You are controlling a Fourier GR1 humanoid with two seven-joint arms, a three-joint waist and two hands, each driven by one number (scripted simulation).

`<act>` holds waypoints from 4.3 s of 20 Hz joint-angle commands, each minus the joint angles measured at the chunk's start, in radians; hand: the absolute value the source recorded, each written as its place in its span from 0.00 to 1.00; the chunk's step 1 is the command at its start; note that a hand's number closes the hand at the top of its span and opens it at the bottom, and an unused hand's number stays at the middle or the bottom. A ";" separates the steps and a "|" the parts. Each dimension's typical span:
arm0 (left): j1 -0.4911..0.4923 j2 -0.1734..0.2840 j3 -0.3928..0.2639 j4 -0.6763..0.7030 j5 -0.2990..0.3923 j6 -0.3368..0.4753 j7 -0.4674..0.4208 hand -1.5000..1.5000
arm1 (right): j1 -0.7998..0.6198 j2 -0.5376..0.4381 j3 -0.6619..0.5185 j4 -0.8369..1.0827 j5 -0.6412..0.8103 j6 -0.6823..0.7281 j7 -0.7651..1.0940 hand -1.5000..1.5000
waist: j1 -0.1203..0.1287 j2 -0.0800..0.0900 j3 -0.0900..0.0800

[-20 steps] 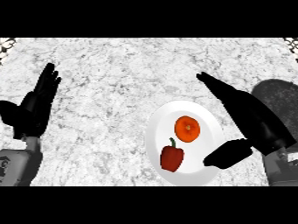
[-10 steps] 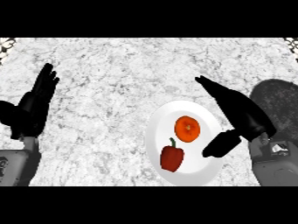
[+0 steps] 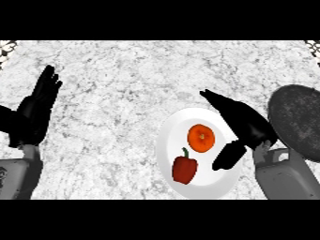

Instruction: Pick the squash from the plate and place it in the pan

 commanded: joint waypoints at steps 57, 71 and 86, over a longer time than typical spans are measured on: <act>0.007 -0.093 0.071 0.008 -0.112 -0.047 -0.013 0.50 | 0.245 0.254 0.317 0.073 0.566 -0.247 0.231 1.00 | -0.012 -0.007 0.000; 0.011 -0.058 0.105 0.025 -0.082 -0.097 -0.041 0.50 | 0.353 0.148 0.242 -0.442 0.828 -0.416 0.264 1.00 | -0.009 -0.001 0.000; 0.050 -0.082 0.092 -0.029 -0.082 -0.092 -0.036 0.50 | 0.201 -0.086 -0.543 -0.125 0.230 -0.520 -0.153 1.00 | 0.004 0.001 0.001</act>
